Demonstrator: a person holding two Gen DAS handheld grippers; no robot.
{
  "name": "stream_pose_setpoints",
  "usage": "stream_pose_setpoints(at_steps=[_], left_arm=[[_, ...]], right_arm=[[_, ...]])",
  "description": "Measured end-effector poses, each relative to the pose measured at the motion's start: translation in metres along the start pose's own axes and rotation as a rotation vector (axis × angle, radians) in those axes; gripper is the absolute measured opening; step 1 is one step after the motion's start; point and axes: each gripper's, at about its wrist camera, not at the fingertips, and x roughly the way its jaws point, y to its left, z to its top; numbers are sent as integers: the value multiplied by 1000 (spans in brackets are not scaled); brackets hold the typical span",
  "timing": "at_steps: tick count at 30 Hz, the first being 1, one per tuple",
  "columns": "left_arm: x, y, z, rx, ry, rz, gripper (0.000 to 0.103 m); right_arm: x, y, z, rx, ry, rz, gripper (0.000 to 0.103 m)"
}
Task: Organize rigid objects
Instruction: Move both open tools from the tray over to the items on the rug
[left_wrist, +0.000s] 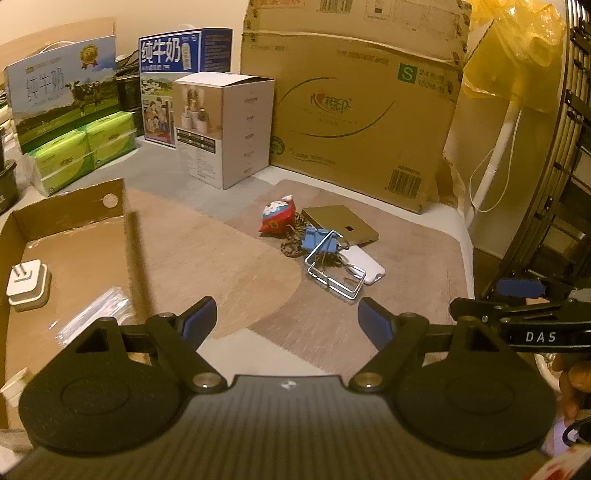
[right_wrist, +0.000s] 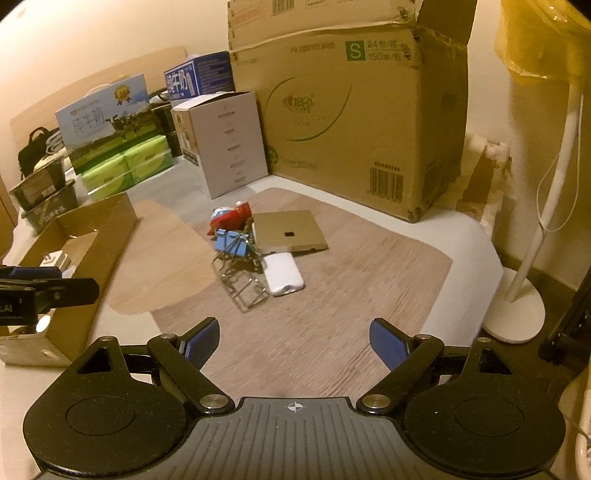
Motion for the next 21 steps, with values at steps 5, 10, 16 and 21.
stream_pose_setpoints(at_steps=[5, 10, 16, 21], left_arm=[[15, -10, 3, 23, 7, -8, 82], [31, -17, 4, 38, 17, -10, 82], [51, -26, 5, 56, 22, -9, 82], [66, -32, 4, 74, 23, -11, 82]], right_arm=[[8, -8, 5, -20, -8, 23, 88], [20, -18, 10, -28, -4, 30, 88], [37, -31, 14, -54, -3, 51, 88], [51, -40, 19, -108, -11, 96, 88]])
